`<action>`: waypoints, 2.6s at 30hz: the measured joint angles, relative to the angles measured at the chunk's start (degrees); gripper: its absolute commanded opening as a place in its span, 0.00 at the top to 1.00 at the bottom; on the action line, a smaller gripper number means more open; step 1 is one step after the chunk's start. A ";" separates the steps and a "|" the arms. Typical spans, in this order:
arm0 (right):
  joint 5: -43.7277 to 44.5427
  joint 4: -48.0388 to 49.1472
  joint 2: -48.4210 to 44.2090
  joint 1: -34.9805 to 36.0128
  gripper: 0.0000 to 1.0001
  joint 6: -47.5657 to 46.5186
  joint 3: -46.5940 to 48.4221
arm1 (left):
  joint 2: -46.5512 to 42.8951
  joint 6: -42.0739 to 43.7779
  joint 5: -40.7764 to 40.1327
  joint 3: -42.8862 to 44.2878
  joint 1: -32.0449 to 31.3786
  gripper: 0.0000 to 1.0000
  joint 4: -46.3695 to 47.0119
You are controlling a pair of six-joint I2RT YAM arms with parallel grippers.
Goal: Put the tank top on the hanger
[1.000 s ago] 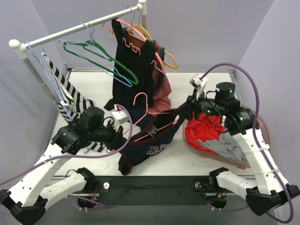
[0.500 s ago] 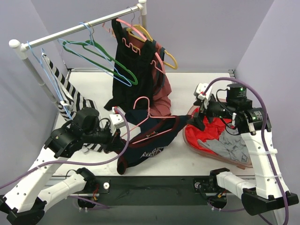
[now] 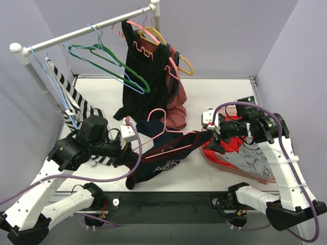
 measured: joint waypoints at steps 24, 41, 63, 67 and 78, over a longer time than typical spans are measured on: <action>-1.55 -0.98 -12.02 -0.28 1.00 9.25 -8.35 | -8.44 -4.83 -15.17 -3.69 0.02 0.16 14.27; 7.48 15.82 -8.63 -6.45 1.00 40.81 -9.70 | -16.09 -10.95 -32.96 -2.54 0.07 0.14 14.12; 13.64 23.89 20.72 0.13 1.00 54.53 27.65 | -24.76 -16.87 -38.36 -4.74 0.07 0.14 11.10; 14.60 24.81 24.35 1.46 1.00 55.69 33.44 | -24.94 -17.03 -38.80 -5.18 0.04 0.14 10.88; 16.11 26.91 32.17 5.35 1.00 58.27 45.79 | -25.09 -17.11 -39.76 -6.27 0.04 0.14 10.80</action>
